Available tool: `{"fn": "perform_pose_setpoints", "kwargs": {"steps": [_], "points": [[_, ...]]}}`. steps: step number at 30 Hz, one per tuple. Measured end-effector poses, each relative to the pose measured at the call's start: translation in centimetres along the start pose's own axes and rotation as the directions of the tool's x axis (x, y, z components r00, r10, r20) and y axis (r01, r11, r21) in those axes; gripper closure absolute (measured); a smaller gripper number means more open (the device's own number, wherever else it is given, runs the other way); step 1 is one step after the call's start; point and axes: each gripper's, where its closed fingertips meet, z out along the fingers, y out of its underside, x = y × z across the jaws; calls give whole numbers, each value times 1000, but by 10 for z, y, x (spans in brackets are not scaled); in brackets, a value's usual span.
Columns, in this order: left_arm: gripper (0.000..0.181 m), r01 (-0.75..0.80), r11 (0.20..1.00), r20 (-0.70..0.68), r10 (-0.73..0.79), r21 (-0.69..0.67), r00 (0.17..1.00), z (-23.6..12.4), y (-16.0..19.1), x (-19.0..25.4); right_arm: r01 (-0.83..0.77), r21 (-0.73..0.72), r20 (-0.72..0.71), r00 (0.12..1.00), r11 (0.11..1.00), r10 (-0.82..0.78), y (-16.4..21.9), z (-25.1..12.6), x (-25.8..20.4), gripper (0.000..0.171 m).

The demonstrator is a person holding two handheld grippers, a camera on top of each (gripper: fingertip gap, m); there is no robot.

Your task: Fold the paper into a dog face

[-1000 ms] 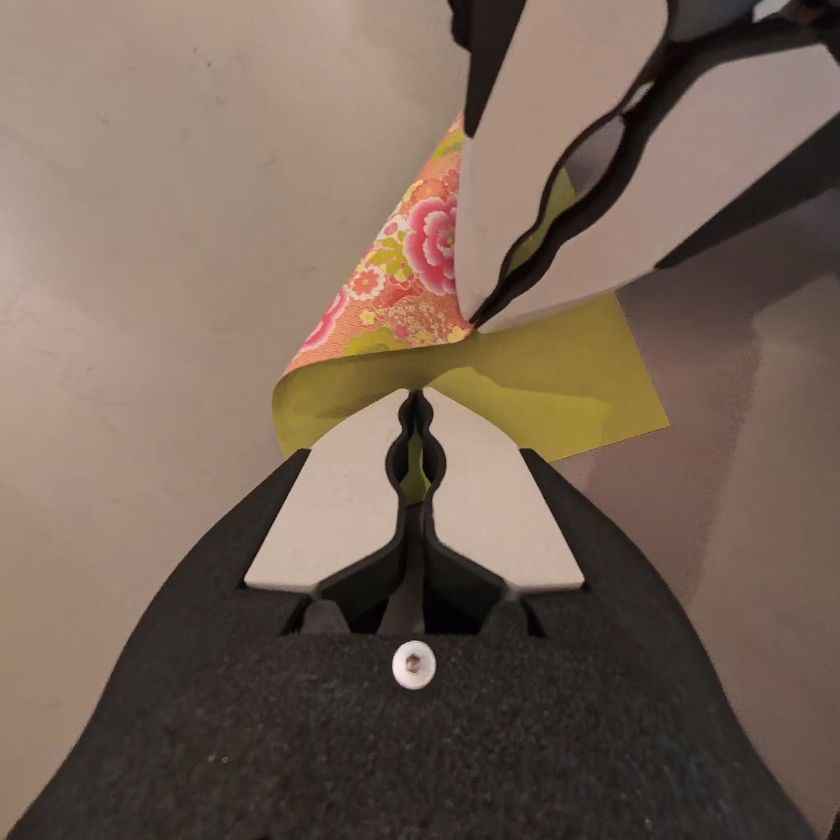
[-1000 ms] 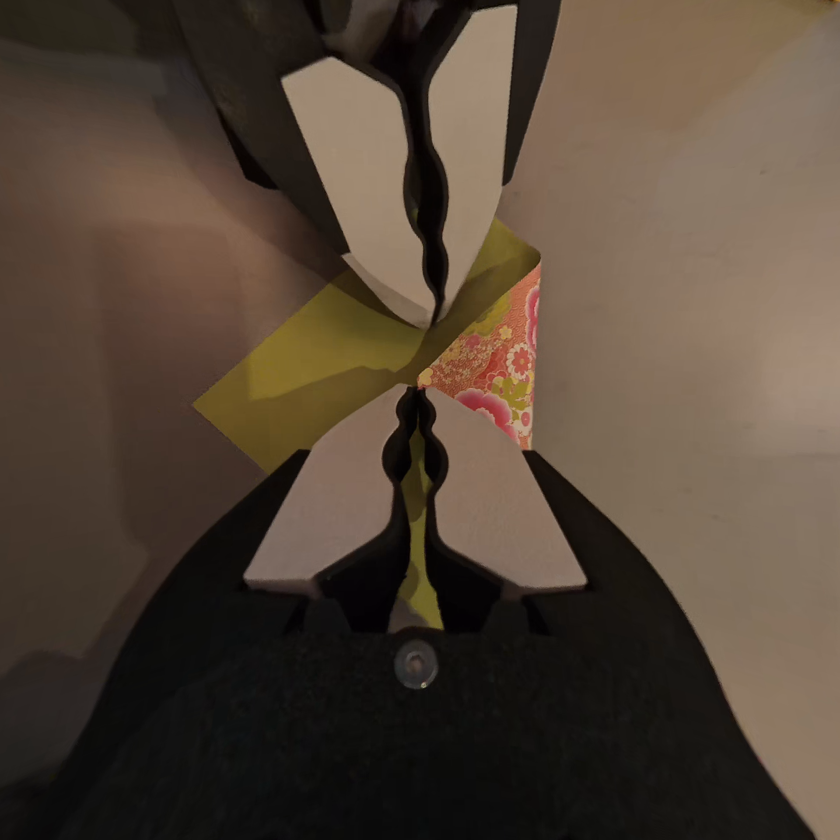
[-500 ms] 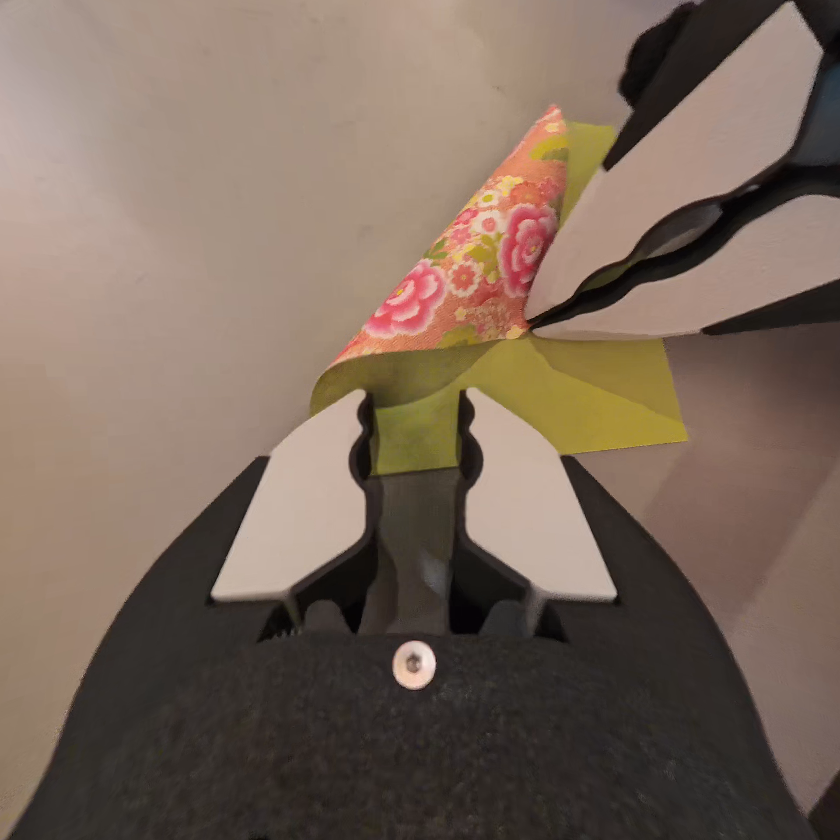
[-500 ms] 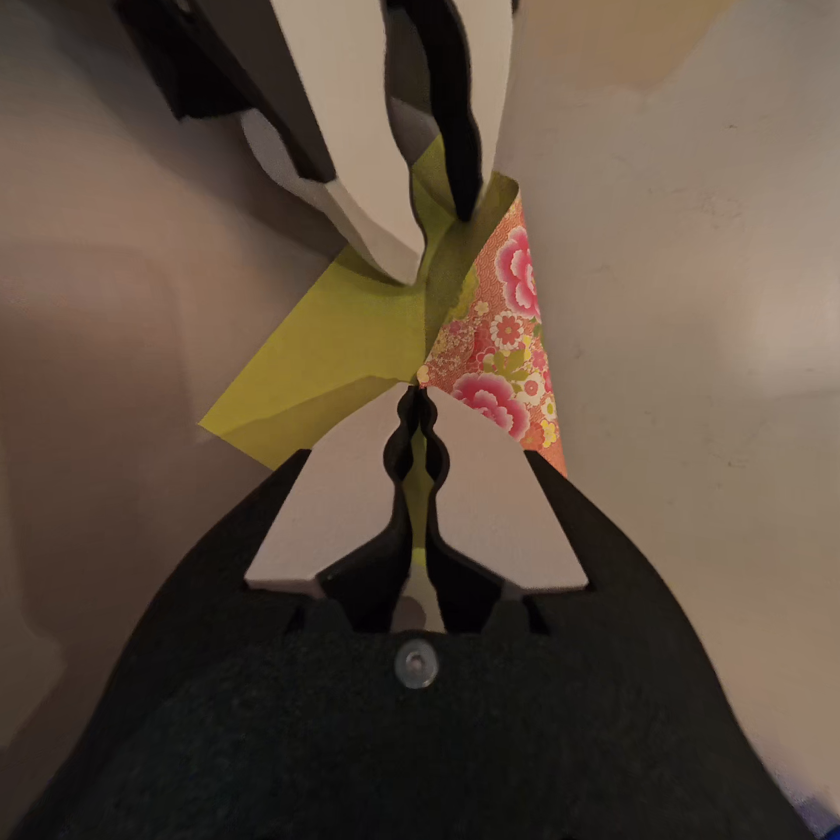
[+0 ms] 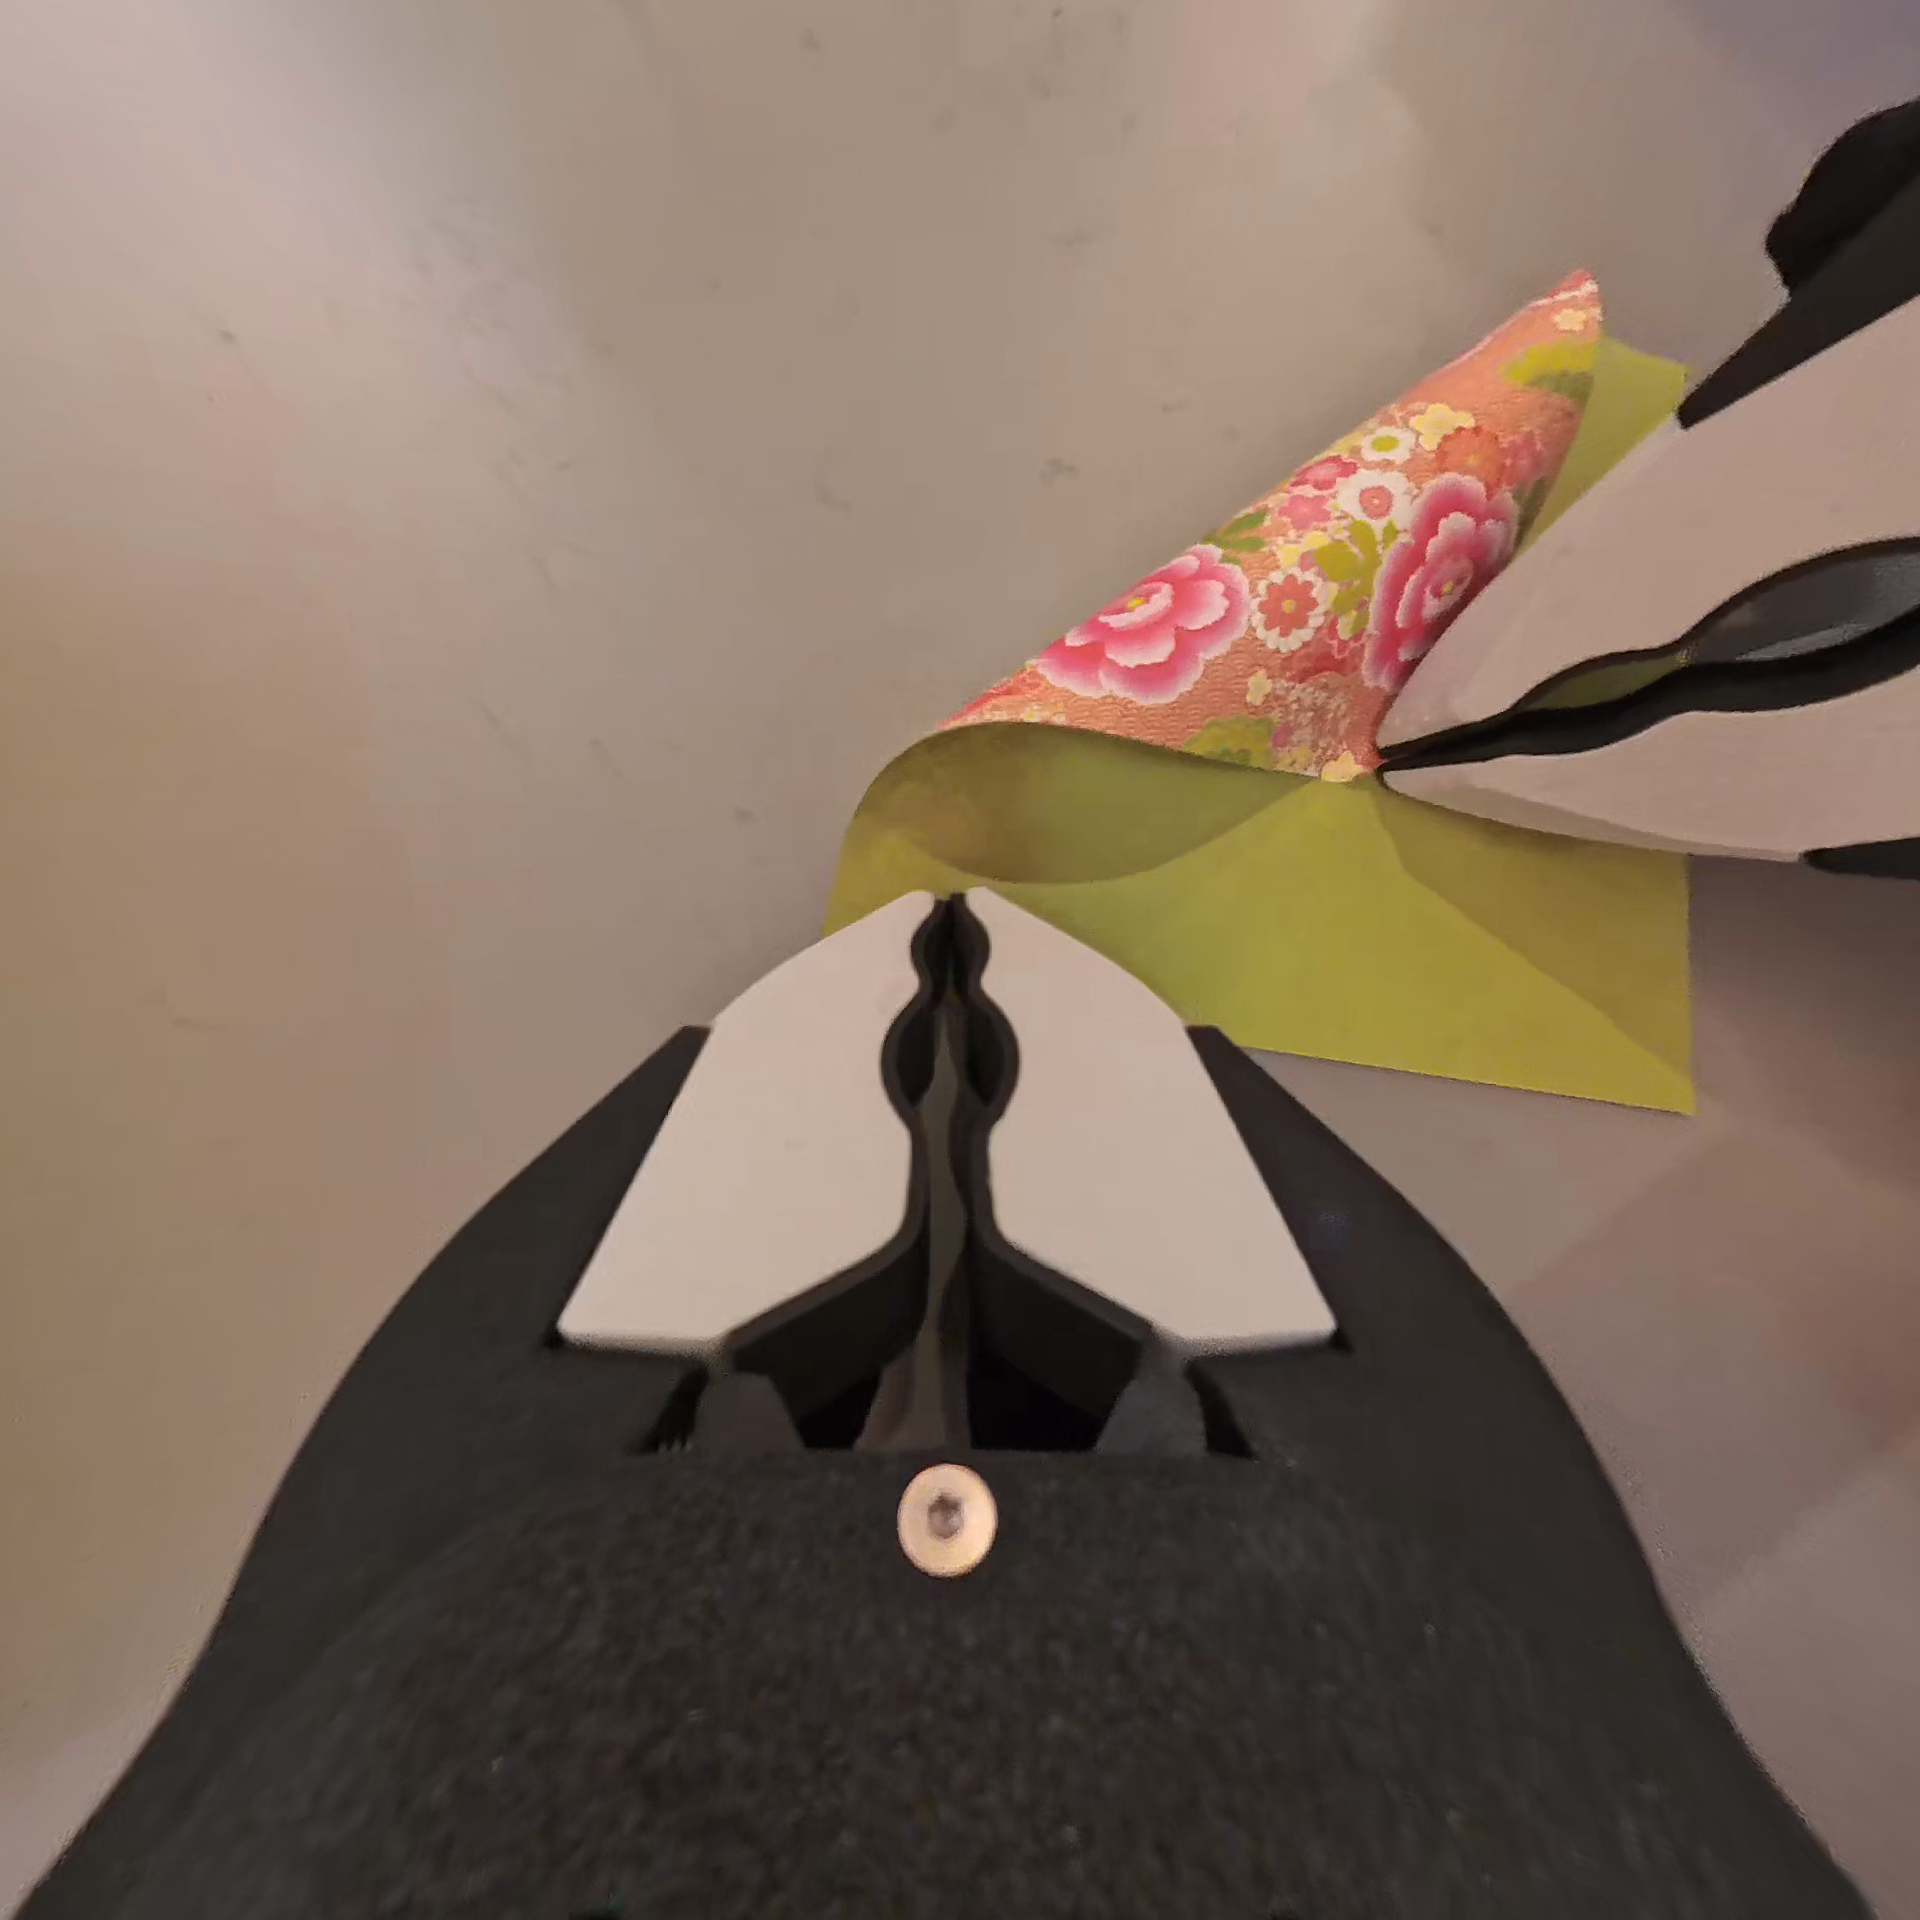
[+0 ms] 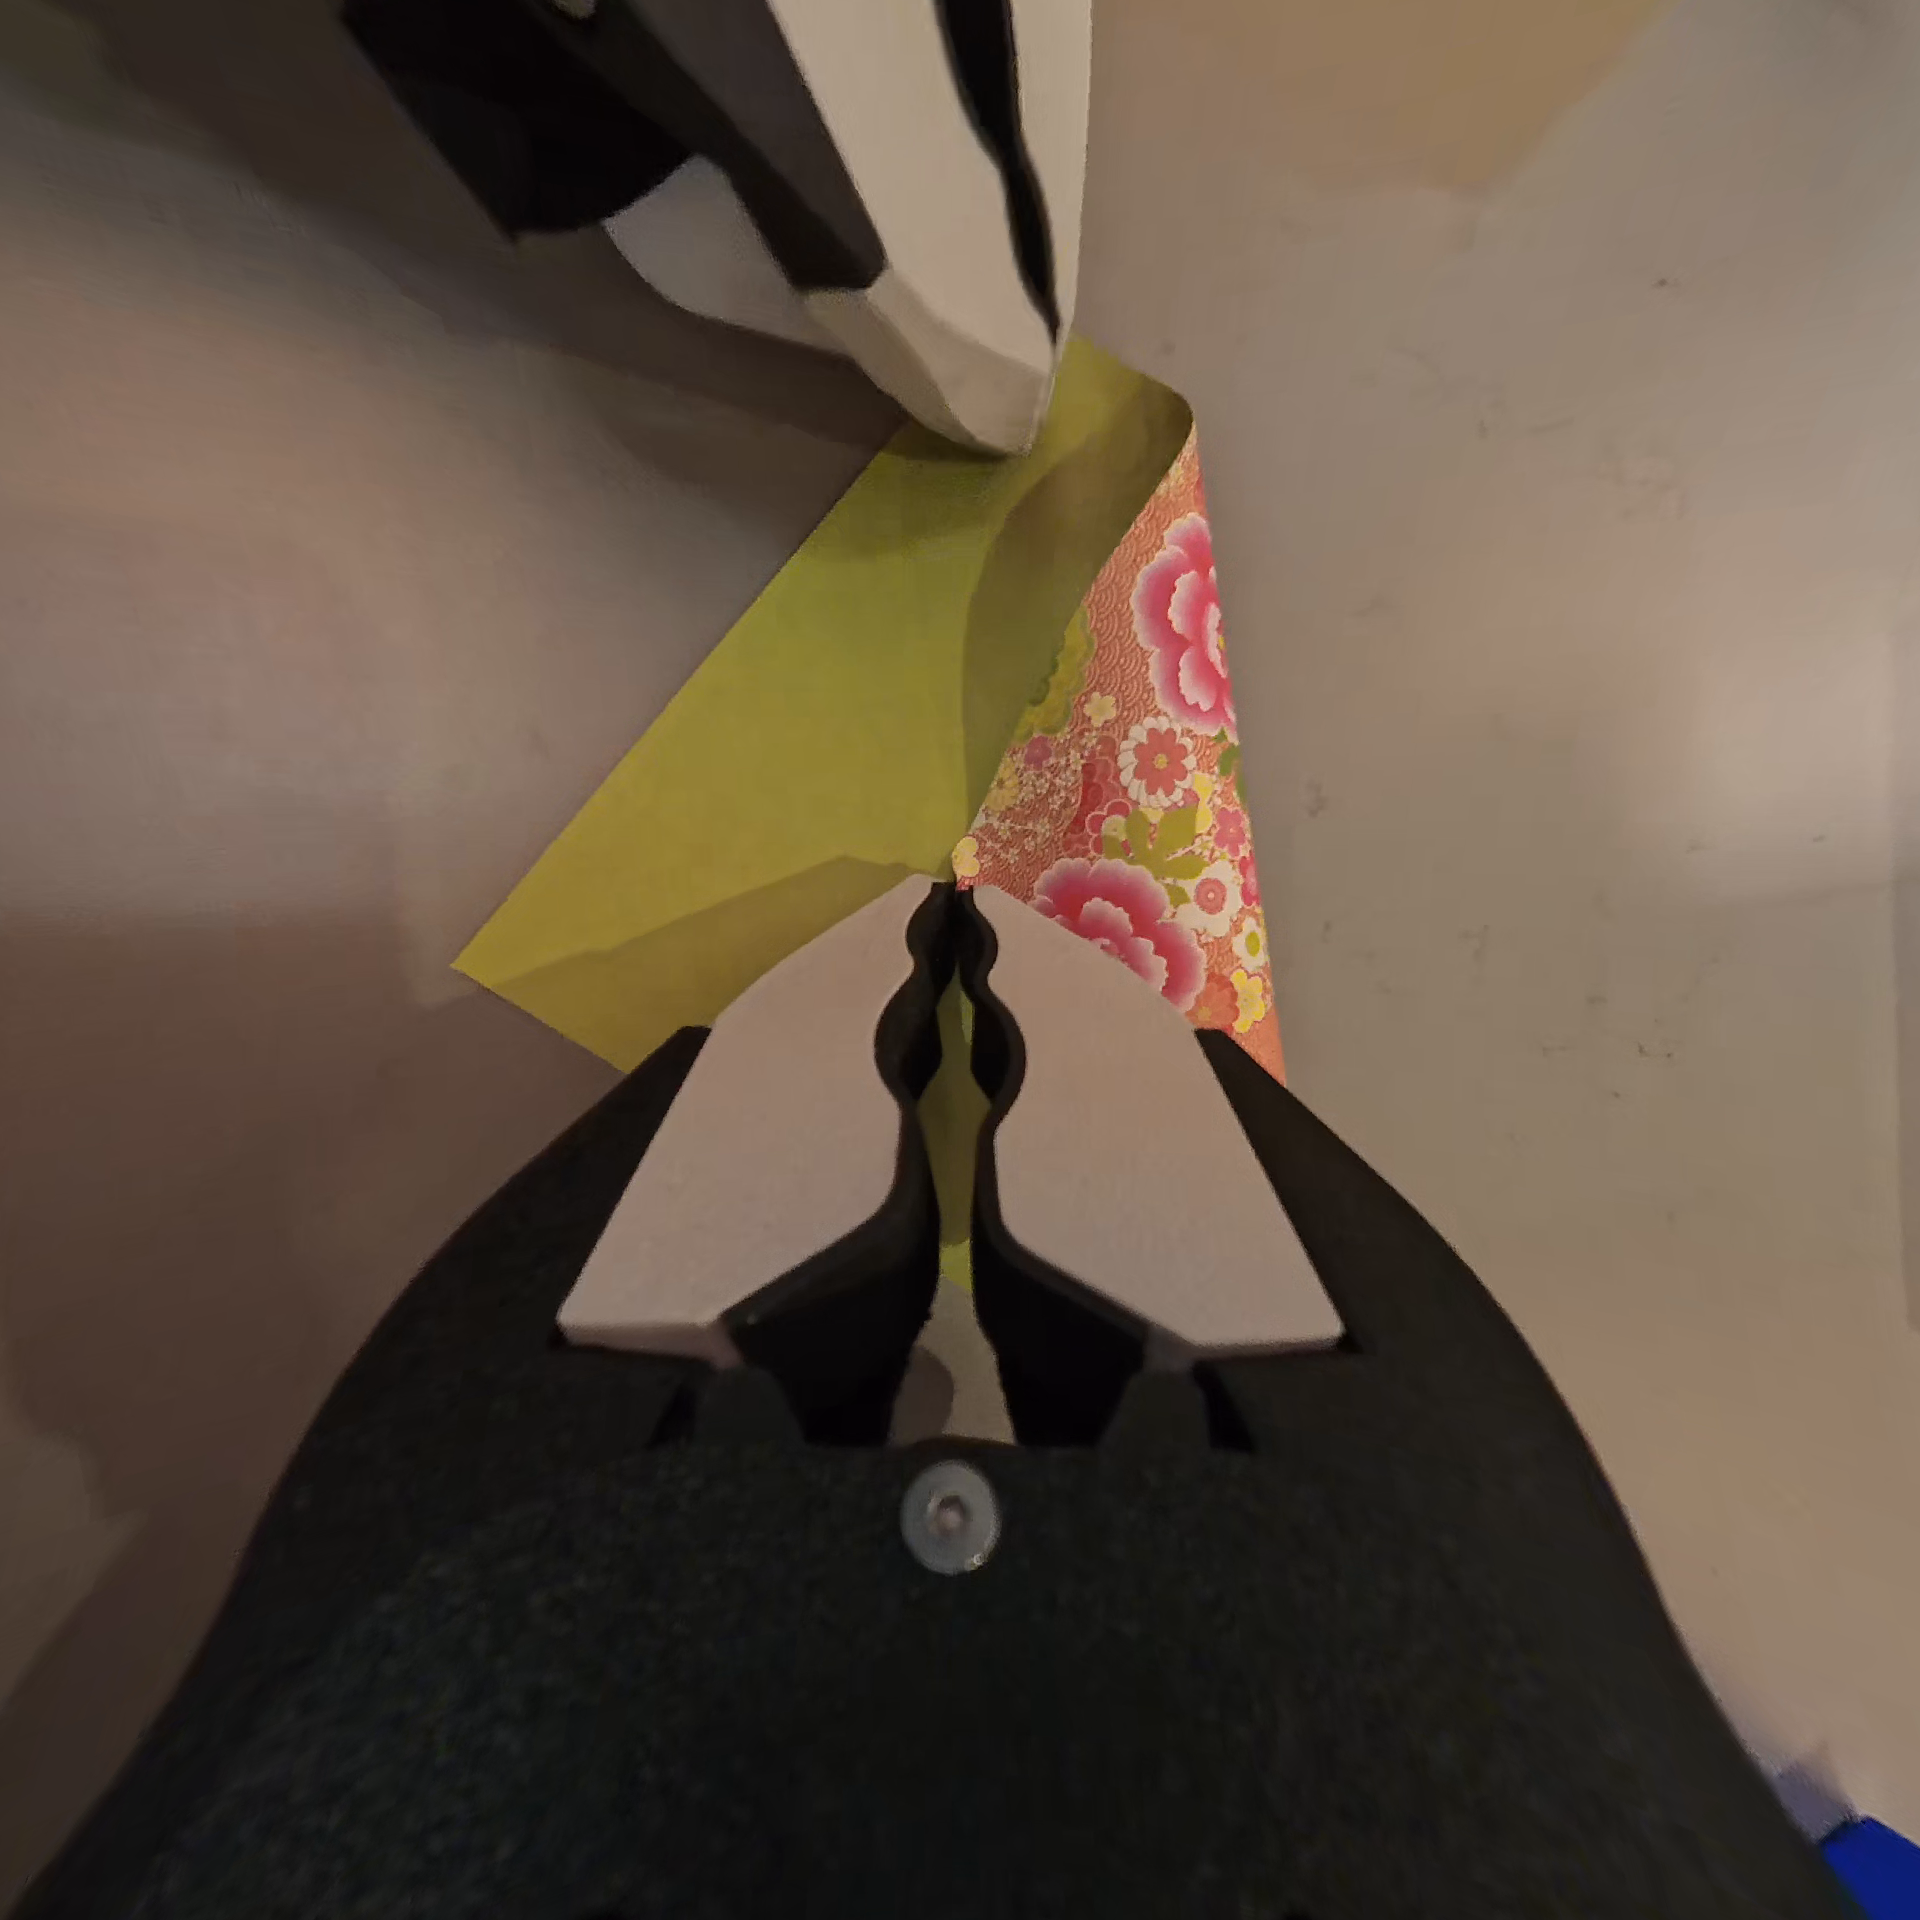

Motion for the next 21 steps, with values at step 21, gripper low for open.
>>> {"fn": "perform_pose_setpoints", "kwargs": {"steps": [21], "points": [[181, -18, 1000, 23, 18, -7, 1000, -2, 2, 0, -23, 54, 27, 999, 998, 22, -9, -11, -42, 171]]}}
